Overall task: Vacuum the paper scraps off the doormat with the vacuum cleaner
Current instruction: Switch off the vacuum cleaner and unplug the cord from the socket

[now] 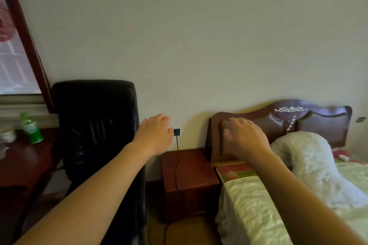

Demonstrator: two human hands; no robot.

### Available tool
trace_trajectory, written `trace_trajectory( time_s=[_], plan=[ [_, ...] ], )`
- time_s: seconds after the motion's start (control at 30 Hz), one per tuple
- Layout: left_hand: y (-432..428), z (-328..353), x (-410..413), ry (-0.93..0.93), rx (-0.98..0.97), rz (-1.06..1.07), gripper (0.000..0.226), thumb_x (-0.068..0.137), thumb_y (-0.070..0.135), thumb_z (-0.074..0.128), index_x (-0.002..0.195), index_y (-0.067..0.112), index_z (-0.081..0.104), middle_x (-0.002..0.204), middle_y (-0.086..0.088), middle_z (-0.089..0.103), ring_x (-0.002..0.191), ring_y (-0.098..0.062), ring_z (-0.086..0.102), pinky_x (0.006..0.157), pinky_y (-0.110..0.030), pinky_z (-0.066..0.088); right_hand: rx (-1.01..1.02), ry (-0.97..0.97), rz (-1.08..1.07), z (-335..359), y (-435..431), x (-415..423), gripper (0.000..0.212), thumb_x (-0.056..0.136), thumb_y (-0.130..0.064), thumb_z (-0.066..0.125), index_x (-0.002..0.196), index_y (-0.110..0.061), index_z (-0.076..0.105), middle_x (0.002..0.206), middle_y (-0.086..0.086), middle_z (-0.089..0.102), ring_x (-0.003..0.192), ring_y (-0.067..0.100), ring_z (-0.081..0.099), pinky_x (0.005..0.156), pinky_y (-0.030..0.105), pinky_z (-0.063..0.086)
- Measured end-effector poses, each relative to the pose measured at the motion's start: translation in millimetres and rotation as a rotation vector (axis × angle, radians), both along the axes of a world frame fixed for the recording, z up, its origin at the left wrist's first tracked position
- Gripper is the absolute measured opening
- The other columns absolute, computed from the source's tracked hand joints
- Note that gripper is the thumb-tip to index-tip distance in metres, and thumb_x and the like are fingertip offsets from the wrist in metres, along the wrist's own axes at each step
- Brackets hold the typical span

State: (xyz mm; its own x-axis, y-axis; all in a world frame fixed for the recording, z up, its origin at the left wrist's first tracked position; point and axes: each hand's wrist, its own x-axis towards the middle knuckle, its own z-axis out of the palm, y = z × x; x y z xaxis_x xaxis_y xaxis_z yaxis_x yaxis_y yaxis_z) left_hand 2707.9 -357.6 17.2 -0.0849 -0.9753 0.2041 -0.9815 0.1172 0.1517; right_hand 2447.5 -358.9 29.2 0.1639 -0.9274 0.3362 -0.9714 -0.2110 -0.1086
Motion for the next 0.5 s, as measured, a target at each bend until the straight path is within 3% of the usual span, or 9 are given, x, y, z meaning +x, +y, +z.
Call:
trace_trajectory(
  time_s=[0.3, 0.5],
  plan=[
    [-137, -49, 40, 0.034, 0.005, -0.019, 0.043, 0.106, 0.029, 0.032, 0.141, 0.011, 0.048, 0.146, -0.007, 0.050, 0.136, -0.027, 0.046, 0.115, -0.044, 0.035, 0.029, 0.055, -0.020, -31, -127, 40, 0.038, 0.100, -0.035, 0.041, 0.128, -0.012, 0.053, 0.129, 0.008, 0.059, 0.123, 0.027, 0.051, 0.103, 0.039, 0.039],
    [-218, -72, 71, 0.046, 0.013, -0.003, 0.043, 0.106, 0.030, 0.032, 0.143, 0.012, 0.046, 0.146, -0.005, 0.049, 0.135, -0.024, 0.045, 0.115, -0.043, 0.033, 0.051, 0.075, 0.012, -49, -211, 77, 0.038, 0.100, -0.034, 0.041, 0.127, -0.011, 0.054, 0.130, 0.008, 0.059, 0.124, 0.027, 0.051, 0.104, 0.038, 0.038]
  ],
)
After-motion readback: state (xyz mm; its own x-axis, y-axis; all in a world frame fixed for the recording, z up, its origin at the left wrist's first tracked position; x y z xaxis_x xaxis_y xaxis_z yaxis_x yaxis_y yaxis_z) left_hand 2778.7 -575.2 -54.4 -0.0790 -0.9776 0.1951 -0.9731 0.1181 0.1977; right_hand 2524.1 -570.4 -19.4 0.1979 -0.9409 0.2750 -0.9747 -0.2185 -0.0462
